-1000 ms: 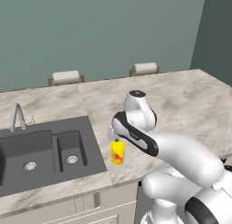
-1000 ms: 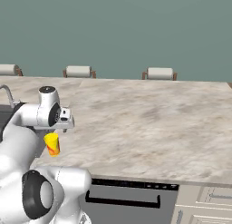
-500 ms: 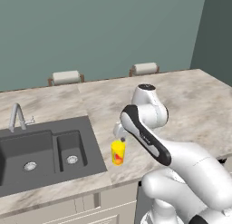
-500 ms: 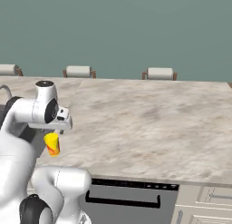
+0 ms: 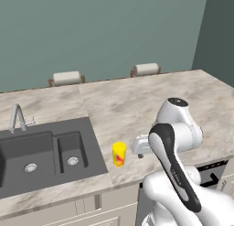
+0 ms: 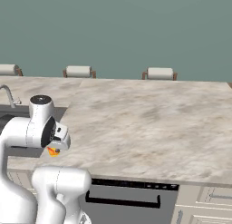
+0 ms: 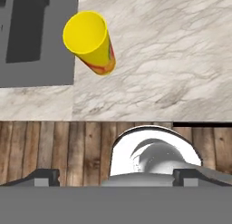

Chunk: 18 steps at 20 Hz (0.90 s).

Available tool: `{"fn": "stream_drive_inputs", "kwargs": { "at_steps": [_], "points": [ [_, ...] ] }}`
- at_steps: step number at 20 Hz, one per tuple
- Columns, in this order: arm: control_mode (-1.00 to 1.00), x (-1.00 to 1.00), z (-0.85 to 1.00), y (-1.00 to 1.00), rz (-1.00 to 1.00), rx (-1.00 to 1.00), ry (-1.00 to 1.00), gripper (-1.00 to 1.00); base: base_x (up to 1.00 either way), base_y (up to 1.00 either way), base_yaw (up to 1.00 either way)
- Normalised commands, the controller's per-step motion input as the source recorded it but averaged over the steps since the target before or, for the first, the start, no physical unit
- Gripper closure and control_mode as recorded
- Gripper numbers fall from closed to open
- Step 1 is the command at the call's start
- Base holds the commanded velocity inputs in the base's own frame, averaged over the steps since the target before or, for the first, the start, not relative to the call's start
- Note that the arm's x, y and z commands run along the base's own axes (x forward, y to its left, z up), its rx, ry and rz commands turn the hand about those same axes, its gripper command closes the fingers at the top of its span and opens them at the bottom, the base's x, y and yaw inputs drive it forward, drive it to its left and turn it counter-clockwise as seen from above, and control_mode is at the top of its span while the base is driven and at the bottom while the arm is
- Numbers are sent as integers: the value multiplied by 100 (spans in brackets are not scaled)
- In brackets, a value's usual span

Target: Pick the cup and bowl from the counter and place them on the counter next to the sink.

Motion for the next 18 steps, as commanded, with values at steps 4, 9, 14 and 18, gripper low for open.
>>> {"fn": "stream_drive_inputs", "kwargs": {
  "at_steps": [4, 9, 14, 18],
  "points": [
    [-100, -27, 1, -5, -2, 0, 0, -100, 0, 0, 0],
    [-100, 0, 0, 0, 0, 0, 0, -100, 0, 0, 0],
    [-100, 0, 0, 0, 0, 0, 0, -100, 0, 0, 0],
    [100, 0, 0, 0, 0, 0, 0, -100, 0, 0, 0]
  ]
}}
